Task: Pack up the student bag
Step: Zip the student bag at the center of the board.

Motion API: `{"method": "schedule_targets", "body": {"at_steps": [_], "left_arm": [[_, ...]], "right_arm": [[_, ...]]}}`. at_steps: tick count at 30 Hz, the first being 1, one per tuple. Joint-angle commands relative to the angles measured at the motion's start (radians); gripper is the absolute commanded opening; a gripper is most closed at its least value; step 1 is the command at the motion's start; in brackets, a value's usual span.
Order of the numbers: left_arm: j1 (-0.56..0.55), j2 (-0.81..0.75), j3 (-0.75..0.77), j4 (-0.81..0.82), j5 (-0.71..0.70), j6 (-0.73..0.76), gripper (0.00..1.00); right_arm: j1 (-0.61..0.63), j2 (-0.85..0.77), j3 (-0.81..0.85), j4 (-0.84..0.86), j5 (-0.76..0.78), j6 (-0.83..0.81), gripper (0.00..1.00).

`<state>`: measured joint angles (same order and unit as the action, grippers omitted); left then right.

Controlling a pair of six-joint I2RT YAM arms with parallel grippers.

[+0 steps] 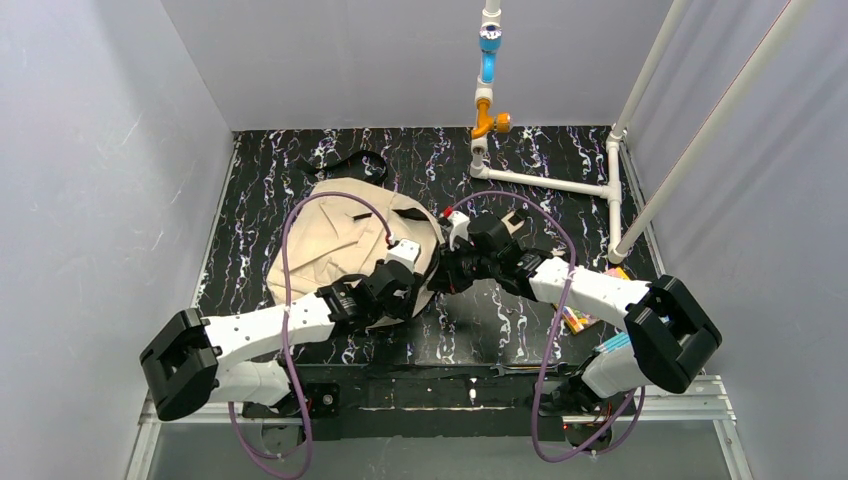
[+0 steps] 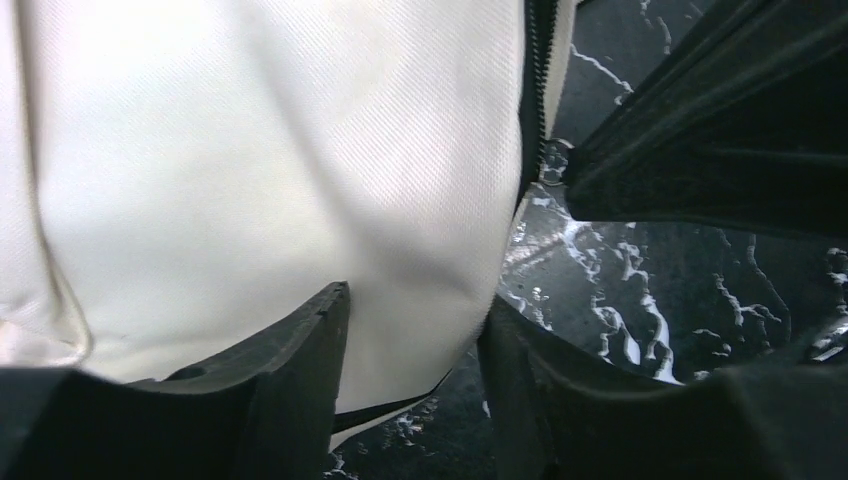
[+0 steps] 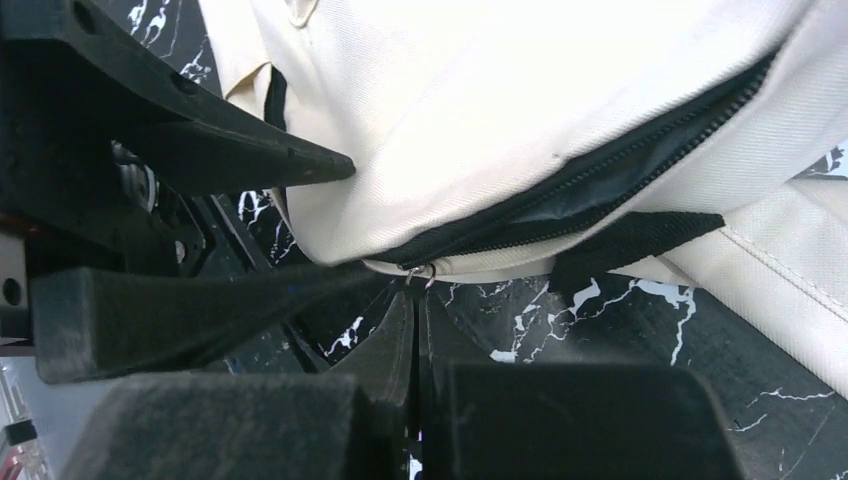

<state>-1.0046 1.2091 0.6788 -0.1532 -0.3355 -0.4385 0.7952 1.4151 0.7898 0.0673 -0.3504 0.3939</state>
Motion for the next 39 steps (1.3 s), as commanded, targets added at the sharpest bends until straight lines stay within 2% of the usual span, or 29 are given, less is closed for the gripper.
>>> {"method": "schedule_targets", "body": {"at_steps": [1, 5, 9, 12, 18, 25, 26, 27, 31, 33, 35, 39], "left_arm": [[-0.004, -0.012, 0.037, -0.073, -0.177, -0.031, 0.33], [-0.003, -0.064, -0.006, -0.077, -0.16, -0.021, 0.14], [-0.003, -0.123, -0.062, -0.084, -0.136, -0.032, 0.08], [-0.003, -0.166, -0.094, -0.082, -0.097, -0.032, 0.04], [-0.003, -0.254, -0.17, -0.082, 0.001, -0.057, 0.01], [-0.003, -0.404, -0.267, -0.069, 0.07, -0.068, 0.0], [-0.003, -0.426, -0.276, -0.071, 0.081, -0.068, 0.02], [-0.003, -0.443, -0.277, -0.069, 0.096, -0.067, 0.09], [-0.003, -0.462, -0.234, -0.02, 0.122, -0.047, 0.5], [-0.004, -0.429, -0.199, 0.036, 0.091, -0.038, 0.63], [-0.003, -0.363, -0.159, 0.102, 0.035, -0.031, 0.71], [0.003, -0.164, -0.038, 0.201, -0.059, -0.027, 0.74]], "right_arm": [[0.007, -0.027, 0.063, -0.115, 0.121, -0.012, 0.01], [0.017, -0.049, 0.132, -0.282, 0.411, -0.054, 0.01], [0.042, -0.058, 0.197, -0.385, 0.665, -0.113, 0.01], [0.052, -0.043, 0.226, -0.396, 0.821, -0.141, 0.01], [0.045, 0.104, 0.368, -0.379, 0.967, -0.214, 0.01], [-0.003, 0.255, 0.536, -0.336, 0.973, -0.277, 0.01], [-0.004, 0.26, 0.55, -0.342, 0.919, -0.292, 0.01], [0.0, 0.251, 0.546, -0.329, 0.866, -0.303, 0.01], [0.012, 0.193, 0.477, -0.284, 0.729, -0.283, 0.01], [0.012, 0.173, 0.455, -0.3, 0.694, -0.269, 0.01], [0.015, 0.139, 0.422, -0.287, 0.663, -0.247, 0.01], [0.016, 0.099, 0.403, -0.295, 0.596, -0.203, 0.01]]}}
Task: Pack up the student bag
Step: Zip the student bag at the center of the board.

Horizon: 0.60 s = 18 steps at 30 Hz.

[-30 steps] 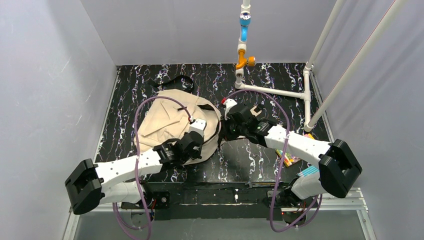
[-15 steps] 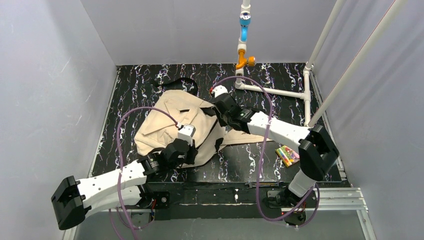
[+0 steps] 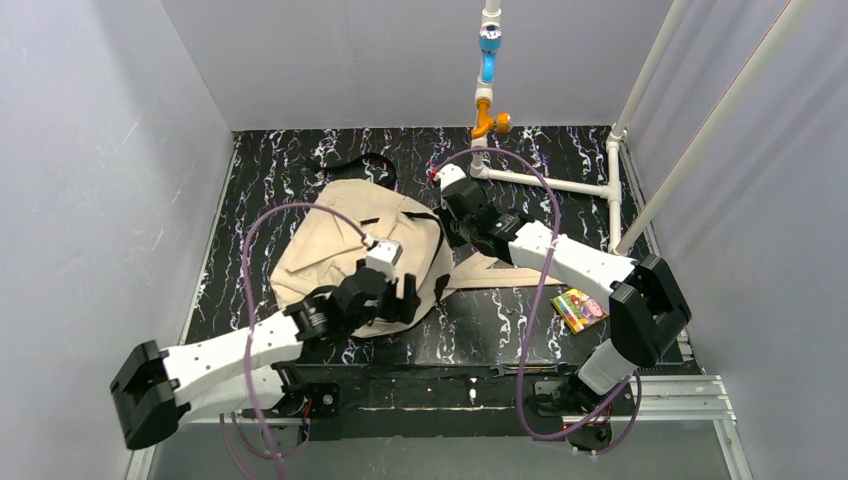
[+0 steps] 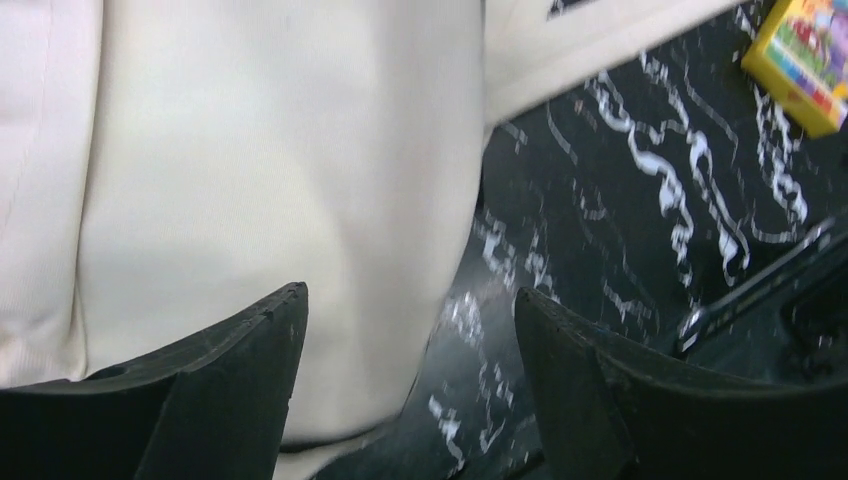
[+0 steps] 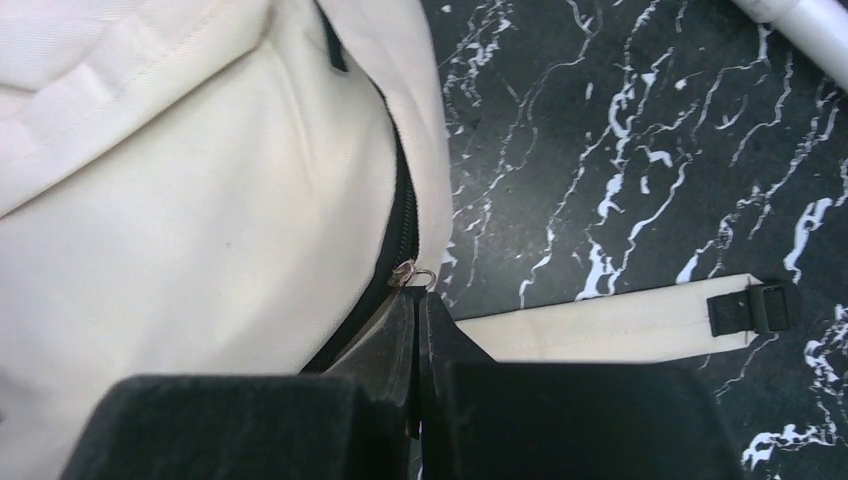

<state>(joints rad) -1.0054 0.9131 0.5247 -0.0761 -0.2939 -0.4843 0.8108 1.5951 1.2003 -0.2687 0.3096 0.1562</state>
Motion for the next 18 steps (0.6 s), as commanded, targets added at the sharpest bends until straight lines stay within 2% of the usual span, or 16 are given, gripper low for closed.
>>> {"method": "schedule_targets", "body": {"at_steps": [1, 5, 8, 11, 13, 15, 18], "left_arm": [[0.007, 0.193, 0.15, 0.126, -0.114, 0.008, 0.74], [0.038, 0.333, 0.253, 0.129, -0.091, -0.017, 0.67], [0.041, 0.385, 0.299, 0.125, -0.104, 0.008, 0.51], [0.042, 0.393, 0.295, 0.108, -0.125, 0.032, 0.27], [0.041, 0.37, 0.26, 0.11, -0.104, 0.058, 0.13], [0.037, 0.33, 0.198, 0.133, -0.072, 0.081, 0.09], [0.034, 0.289, 0.11, 0.153, -0.047, 0.115, 0.03]], "right_arm": [[0.001, -0.086, -0.007, 0.038, -0.078, 0.043, 0.01], [0.001, -0.104, -0.009, 0.031, -0.111, 0.066, 0.01], [0.004, -0.108, -0.005, 0.021, -0.122, 0.072, 0.01], [0.004, -0.107, -0.002, 0.006, -0.084, 0.071, 0.01], [0.004, -0.093, 0.018, -0.031, 0.006, 0.066, 0.01], [0.004, -0.057, 0.075, -0.095, 0.18, 0.067, 0.01], [0.004, 0.021, 0.169, -0.164, 0.288, 0.039, 0.01]]}}
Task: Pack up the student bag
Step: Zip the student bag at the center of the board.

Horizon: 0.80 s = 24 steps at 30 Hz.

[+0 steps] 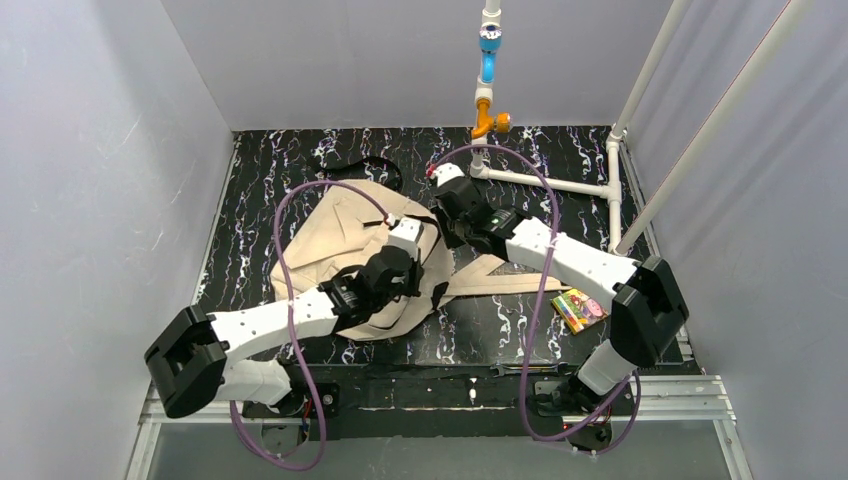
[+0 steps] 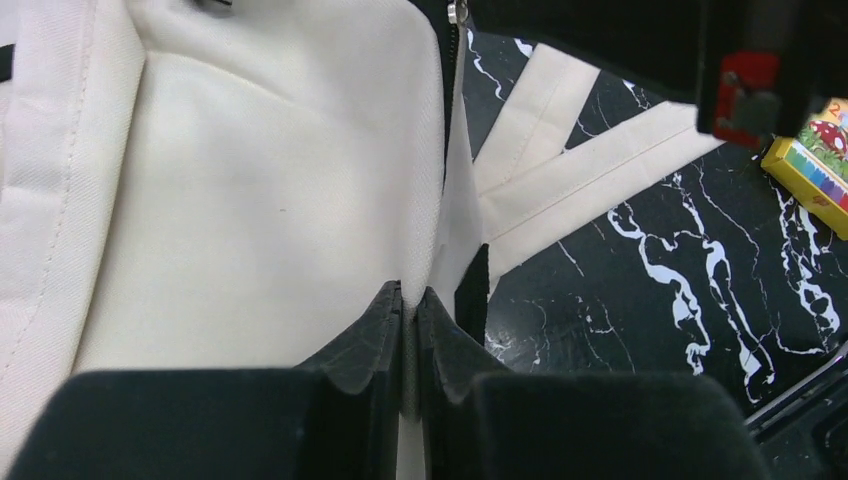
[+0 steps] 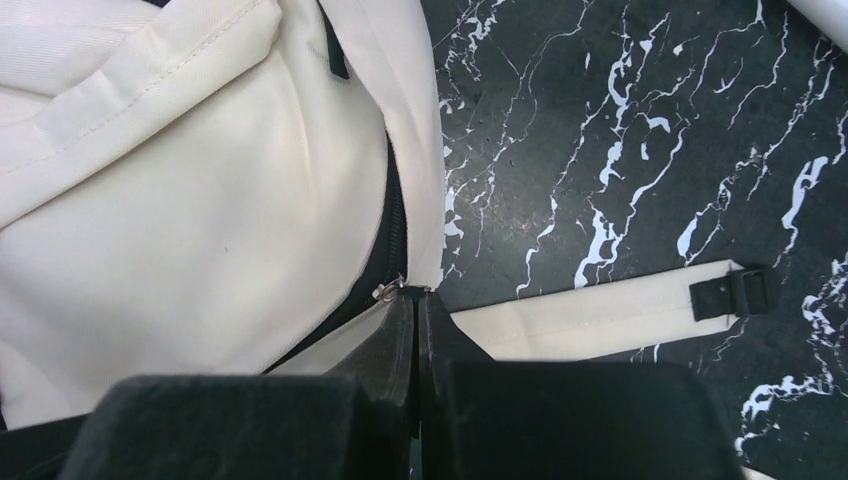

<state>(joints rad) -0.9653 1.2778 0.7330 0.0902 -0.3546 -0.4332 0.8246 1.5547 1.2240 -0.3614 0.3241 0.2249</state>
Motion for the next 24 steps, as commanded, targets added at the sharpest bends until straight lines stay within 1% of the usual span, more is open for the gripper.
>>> {"method": "schedule_targets", "body": {"at_steps": [1, 5, 7, 10, 12, 14, 16, 18, 19, 22, 23, 24], "left_arm": [[-0.007, -0.084, -0.119, -0.005, 0.025, 0.071, 0.01], [-0.011, -0.131, -0.205, 0.113, 0.123, 0.112, 0.0], [-0.013, -0.149, -0.241, 0.162, 0.16, 0.129, 0.0], [-0.017, -0.167, -0.26, 0.172, 0.184, 0.137, 0.0], [-0.017, -0.18, -0.277, 0.174, 0.201, 0.13, 0.0], [-0.017, -0.19, -0.308, 0.208, 0.223, 0.119, 0.0], [-0.018, -0.191, -0.335, 0.246, 0.261, 0.109, 0.0], [-0.018, -0.184, -0.35, 0.262, 0.278, 0.091, 0.0], [-0.018, -0.184, -0.354, 0.264, 0.276, 0.079, 0.0], [-0.018, -0.192, -0.344, 0.262, 0.265, 0.045, 0.0], [-0.018, -0.191, -0.337, 0.262, 0.253, 0.02, 0.03], [-0.017, -0.188, -0.326, 0.254, 0.253, 0.006, 0.13]], "right_arm": [[-0.01, 0.077, 0.168, -0.073, 0.271, -0.044, 0.01], [-0.007, 0.15, 0.224, -0.01, 0.267, -0.124, 0.01], [-0.008, 0.208, 0.28, -0.023, 0.32, -0.156, 0.01], [-0.009, 0.262, 0.361, -0.087, 0.376, -0.174, 0.01], [-0.013, 0.243, 0.349, -0.062, 0.378, -0.17, 0.01], [-0.021, 0.228, 0.334, -0.032, 0.338, -0.17, 0.01], [-0.023, 0.227, 0.322, 0.014, 0.253, -0.198, 0.01], [-0.028, 0.231, 0.272, 0.139, 0.187, -0.221, 0.01], [-0.038, 0.251, 0.292, 0.138, 0.165, -0.217, 0.01], [-0.064, 0.302, 0.39, -0.02, 0.176, -0.105, 0.01], [-0.073, 0.295, 0.393, -0.057, 0.16, -0.071, 0.01], [-0.082, 0.279, 0.379, -0.088, 0.141, -0.041, 0.09]]}}
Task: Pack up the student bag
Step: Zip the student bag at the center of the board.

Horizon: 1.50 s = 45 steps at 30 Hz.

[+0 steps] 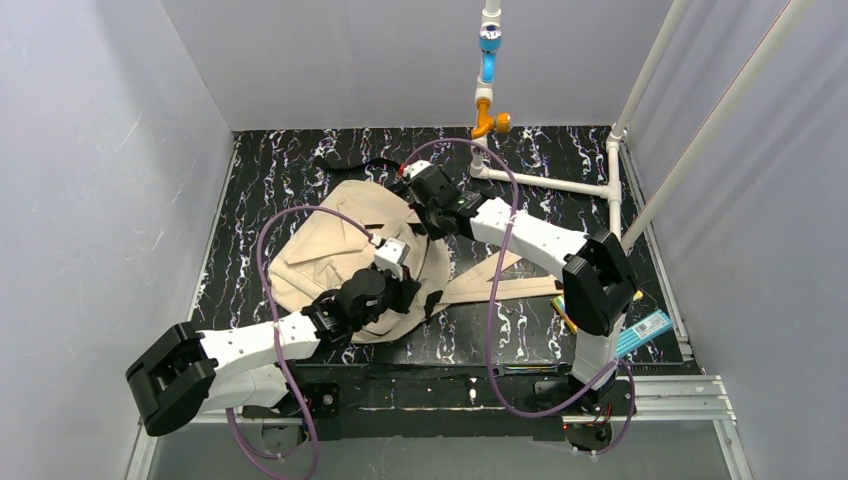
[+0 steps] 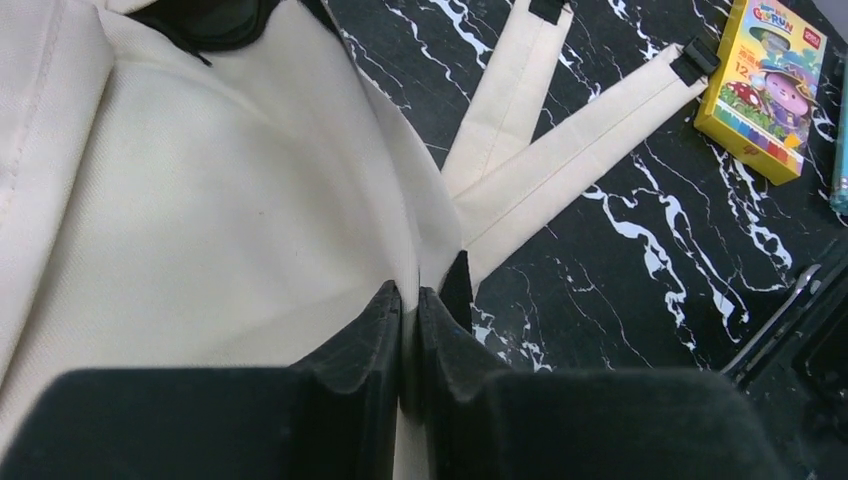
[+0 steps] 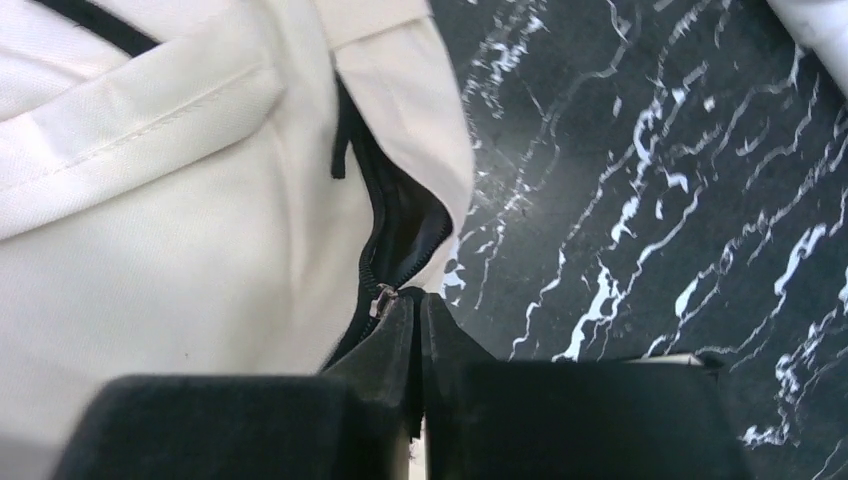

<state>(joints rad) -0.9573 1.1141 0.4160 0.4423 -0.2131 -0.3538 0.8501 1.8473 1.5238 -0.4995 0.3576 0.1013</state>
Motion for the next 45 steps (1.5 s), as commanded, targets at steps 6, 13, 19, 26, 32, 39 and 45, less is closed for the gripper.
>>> {"method": "schedule_targets", "body": {"at_steps": [6, 13, 19, 26, 32, 39, 45], "left_arm": [[0.044, -0.034, 0.09, -0.239, 0.314, -0.215, 0.51], [0.166, -0.08, 0.286, -0.556, 0.255, -0.183, 0.72], [0.294, 0.12, 0.56, -0.688, 0.187, -0.295, 0.8], [0.372, 0.429, 0.798, -0.74, 0.273, -0.447, 0.64], [0.384, 0.52, 0.793, -0.584, 0.307, -0.423, 0.49], [0.384, 0.561, 0.776, -0.505, 0.292, -0.428, 0.52], [0.384, 0.57, 0.769, -0.457, 0.303, -0.456, 0.56]], "right_arm": [[-0.148, -0.176, -0.038, -0.068, 0.016, 0.186, 0.7], [-0.177, -0.37, -0.255, 0.026, -0.162, 0.286, 0.87], [-0.177, -0.448, -0.472, 0.338, -0.383, 0.427, 0.86], [-0.175, -0.437, -0.536, 0.483, -0.482, 0.509, 0.86], [-0.175, -0.422, -0.576, 0.532, -0.531, 0.517, 0.85], [-0.175, -0.424, -0.627, 0.566, -0.56, 0.527, 0.83], [-0.175, -0.435, -0.628, 0.537, -0.546, 0.503, 0.81]]}}
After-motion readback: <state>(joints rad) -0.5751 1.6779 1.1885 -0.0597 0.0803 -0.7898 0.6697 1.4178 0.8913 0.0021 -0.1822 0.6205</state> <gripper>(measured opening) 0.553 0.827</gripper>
